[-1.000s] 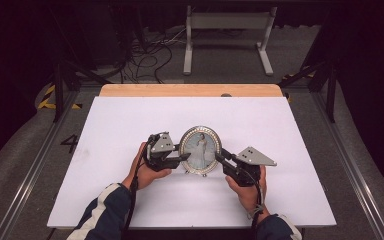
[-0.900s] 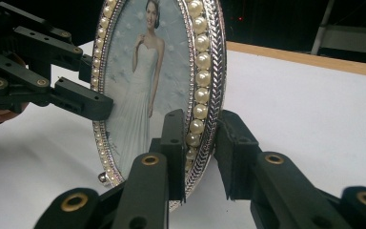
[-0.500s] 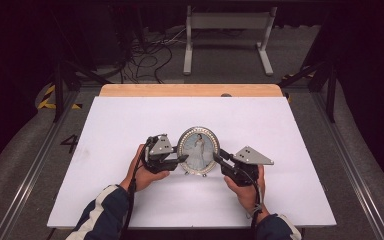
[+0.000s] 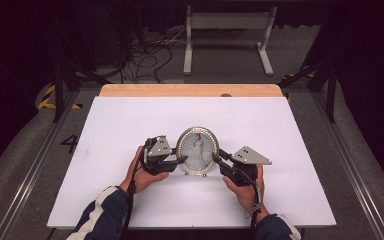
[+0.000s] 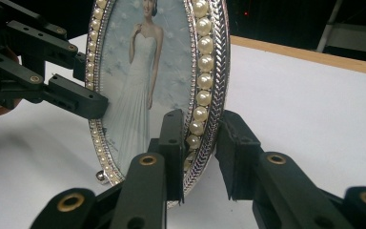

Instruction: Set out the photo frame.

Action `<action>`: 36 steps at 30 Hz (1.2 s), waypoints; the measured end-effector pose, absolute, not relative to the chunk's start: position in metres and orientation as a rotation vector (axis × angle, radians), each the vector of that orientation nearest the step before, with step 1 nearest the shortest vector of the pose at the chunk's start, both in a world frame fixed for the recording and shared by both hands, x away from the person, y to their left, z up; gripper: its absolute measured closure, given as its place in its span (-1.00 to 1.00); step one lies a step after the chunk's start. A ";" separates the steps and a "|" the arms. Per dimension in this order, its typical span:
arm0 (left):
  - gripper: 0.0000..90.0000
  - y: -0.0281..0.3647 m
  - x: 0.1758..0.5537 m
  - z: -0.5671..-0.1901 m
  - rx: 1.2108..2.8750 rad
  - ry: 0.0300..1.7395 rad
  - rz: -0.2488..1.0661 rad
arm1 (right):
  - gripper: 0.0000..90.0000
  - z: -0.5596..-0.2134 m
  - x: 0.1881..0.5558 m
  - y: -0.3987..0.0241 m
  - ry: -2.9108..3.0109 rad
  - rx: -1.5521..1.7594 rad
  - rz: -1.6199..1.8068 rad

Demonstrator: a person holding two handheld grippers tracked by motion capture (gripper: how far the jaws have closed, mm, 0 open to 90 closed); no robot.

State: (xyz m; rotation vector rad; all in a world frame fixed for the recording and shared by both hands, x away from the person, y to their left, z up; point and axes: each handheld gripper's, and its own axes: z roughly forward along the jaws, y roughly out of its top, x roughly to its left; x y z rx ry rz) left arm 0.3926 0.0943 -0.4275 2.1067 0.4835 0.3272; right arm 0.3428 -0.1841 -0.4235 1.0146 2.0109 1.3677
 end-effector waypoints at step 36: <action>0.25 0.096 0.383 -0.427 2.102 0.477 0.401 | 0.54 -0.416 0.341 -0.187 2.074 0.926 1.268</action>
